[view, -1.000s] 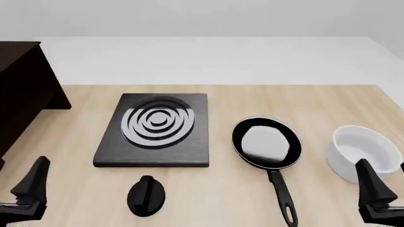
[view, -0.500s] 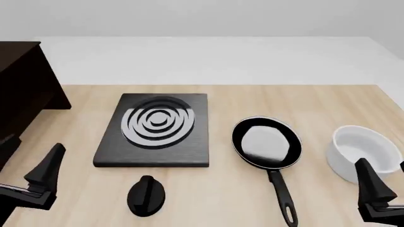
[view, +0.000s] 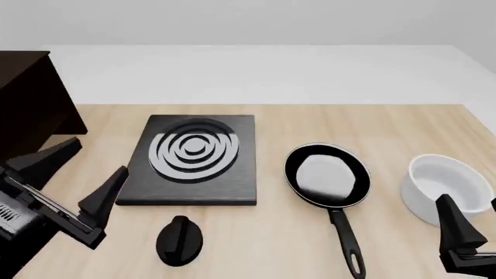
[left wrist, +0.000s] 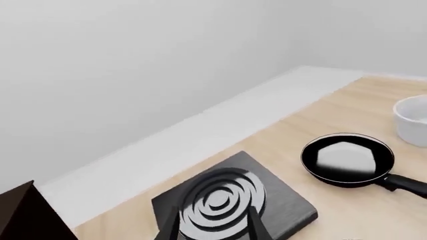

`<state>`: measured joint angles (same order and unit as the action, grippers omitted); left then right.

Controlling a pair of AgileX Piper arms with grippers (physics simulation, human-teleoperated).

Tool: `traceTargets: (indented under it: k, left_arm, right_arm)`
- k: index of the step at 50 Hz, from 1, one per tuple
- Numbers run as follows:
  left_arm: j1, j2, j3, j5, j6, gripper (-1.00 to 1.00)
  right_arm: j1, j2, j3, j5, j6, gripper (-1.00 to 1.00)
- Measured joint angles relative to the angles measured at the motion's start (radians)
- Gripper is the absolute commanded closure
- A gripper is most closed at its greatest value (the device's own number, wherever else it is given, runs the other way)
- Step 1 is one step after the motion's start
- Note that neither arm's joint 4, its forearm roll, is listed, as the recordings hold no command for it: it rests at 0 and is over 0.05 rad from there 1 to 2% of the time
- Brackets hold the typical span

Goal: Put the frying pan under the cabinet shelf.

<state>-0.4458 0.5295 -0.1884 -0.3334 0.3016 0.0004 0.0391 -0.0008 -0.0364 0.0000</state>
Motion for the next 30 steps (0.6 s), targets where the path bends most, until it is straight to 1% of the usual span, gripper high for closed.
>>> traceTargets:
  k: [14,30]
  left_arm:
    - [-0.14,0.155,-0.082,-0.048,0.126,-1.0]
    - [-0.271,0.303,-0.13,-0.107,0.279,-1.0]
  right_arm:
    - [0.0,0.0,0.0,0.0,0.0,-1.0]
    - [0.0,0.0,0.0,0.0,0.0,-1.0]
